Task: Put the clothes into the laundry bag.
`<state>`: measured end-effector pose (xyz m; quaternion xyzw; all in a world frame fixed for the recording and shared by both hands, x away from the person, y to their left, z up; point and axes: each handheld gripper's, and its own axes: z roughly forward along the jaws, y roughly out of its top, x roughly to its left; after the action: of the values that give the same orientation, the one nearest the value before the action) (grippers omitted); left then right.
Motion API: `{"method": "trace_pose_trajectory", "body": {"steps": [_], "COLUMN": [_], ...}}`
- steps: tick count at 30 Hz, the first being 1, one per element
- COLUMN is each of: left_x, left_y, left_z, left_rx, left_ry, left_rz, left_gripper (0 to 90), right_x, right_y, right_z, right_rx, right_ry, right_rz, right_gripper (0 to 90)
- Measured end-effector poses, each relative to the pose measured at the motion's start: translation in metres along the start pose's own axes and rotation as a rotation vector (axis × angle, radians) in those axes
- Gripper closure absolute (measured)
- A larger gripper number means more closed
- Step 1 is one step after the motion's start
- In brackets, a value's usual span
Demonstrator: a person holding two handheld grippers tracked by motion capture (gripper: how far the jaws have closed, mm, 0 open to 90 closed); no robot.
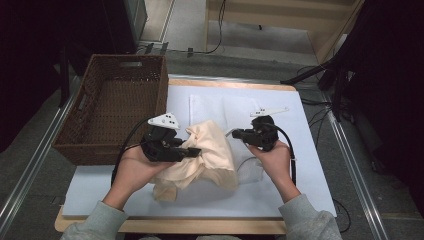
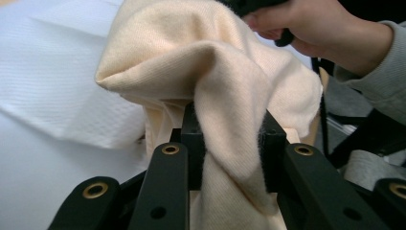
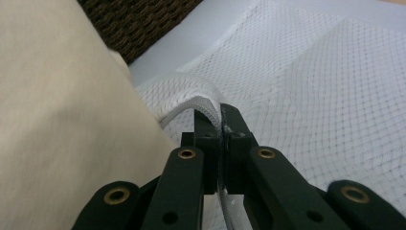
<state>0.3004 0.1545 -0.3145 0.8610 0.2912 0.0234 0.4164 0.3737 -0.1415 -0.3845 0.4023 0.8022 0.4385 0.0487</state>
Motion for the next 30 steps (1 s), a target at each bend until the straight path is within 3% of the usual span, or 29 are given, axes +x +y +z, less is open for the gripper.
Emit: {"method": "trace_pose_trajectory", "body": {"steps": [3, 7, 14, 24, 30], "left_x": [-0.002, -0.004, -0.017, -0.022, -0.021], "left_y": [-0.001, -0.006, -0.012, -0.011, -0.011], "left_z": [0.008, 0.035, 0.074, 0.103, 0.114], "left_rx": [0.024, 0.038, 0.072, 0.092, 0.114], "left_ry": [0.008, -0.027, -0.051, -0.084, -0.081], "left_rz": [0.004, -0.018, 0.02, 0.051, 0.065], "left_gripper": [72.1, 72.1, 71.6, 71.6, 71.5], "right_x": [0.002, 0.005, 0.004, 0.009, 0.013], "right_y": [0.0, 0.001, 0.0, 0.0, 0.001], "right_z": [0.0, 0.001, 0.002, -0.005, -0.013], "right_rx": [0.001, 0.003, 0.008, -0.006, -0.032], "right_ry": [0.005, 0.007, -0.004, -0.015, -0.004], "right_rz": [0.011, 0.02, 0.019, 0.017, 0.019], "right_gripper": [88.0, 88.0, 88.0, 88.0, 87.9]}}
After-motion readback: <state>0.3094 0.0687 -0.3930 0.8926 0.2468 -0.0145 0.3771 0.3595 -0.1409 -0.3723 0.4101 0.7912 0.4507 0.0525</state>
